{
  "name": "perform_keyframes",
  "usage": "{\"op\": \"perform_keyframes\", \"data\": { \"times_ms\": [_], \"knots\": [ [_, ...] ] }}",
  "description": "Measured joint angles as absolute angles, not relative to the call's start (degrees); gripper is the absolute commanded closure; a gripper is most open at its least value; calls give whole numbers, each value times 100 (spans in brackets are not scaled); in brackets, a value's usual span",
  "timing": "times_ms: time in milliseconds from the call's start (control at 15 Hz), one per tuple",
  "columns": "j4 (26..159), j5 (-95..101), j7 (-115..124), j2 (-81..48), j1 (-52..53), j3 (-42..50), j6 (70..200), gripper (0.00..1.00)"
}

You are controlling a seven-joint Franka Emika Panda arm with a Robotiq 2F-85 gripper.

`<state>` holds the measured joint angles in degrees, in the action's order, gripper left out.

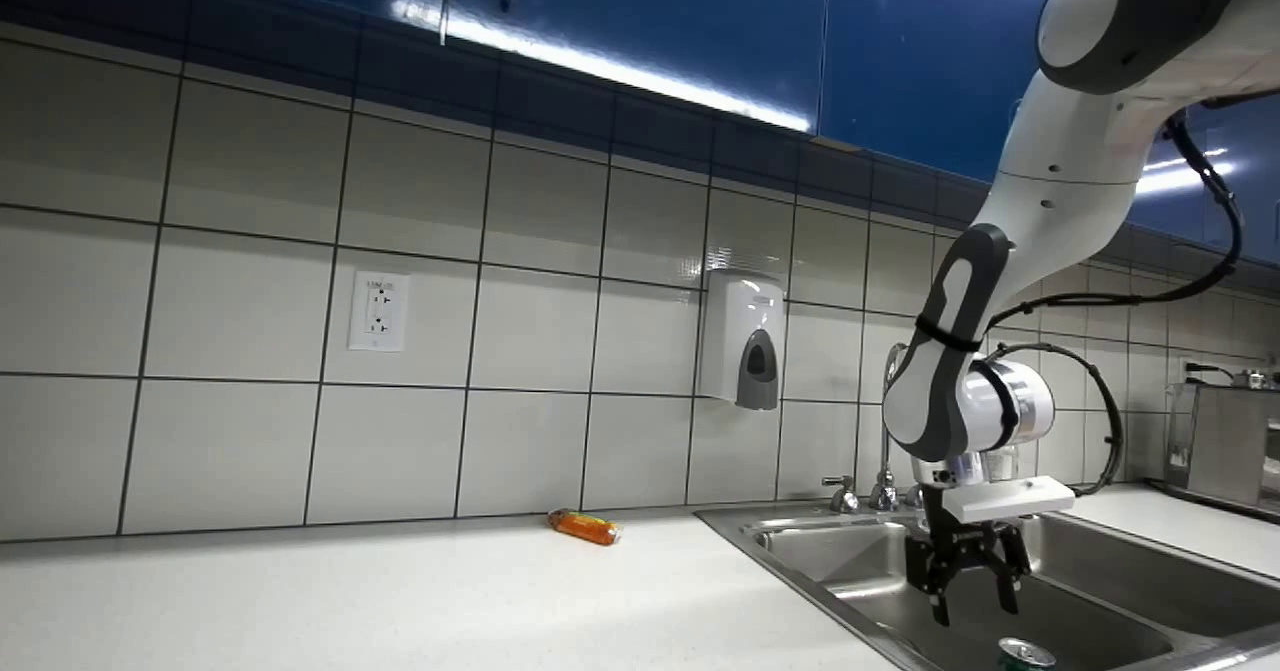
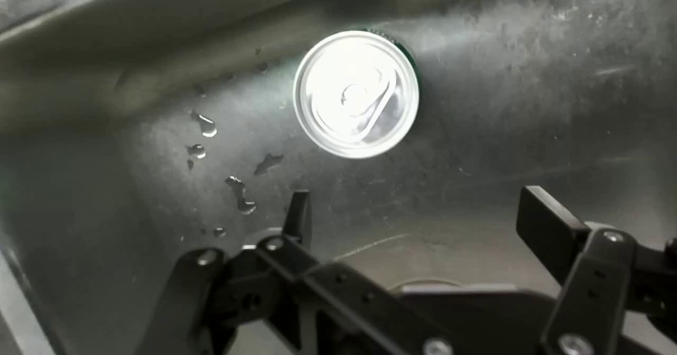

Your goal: Put the can inside the sink

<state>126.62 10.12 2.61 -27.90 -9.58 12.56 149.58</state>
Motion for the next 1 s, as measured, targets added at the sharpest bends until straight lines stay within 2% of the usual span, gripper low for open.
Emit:
{"op": "perform_keyframes", "data": {
  "times_ms": [533,1000],
  "knots": [
    [12785,1051,135,-1954,-595,1146,14896,0],
    [13173,1224,136,-1003,-192,962,14150,0]
  ]
}}
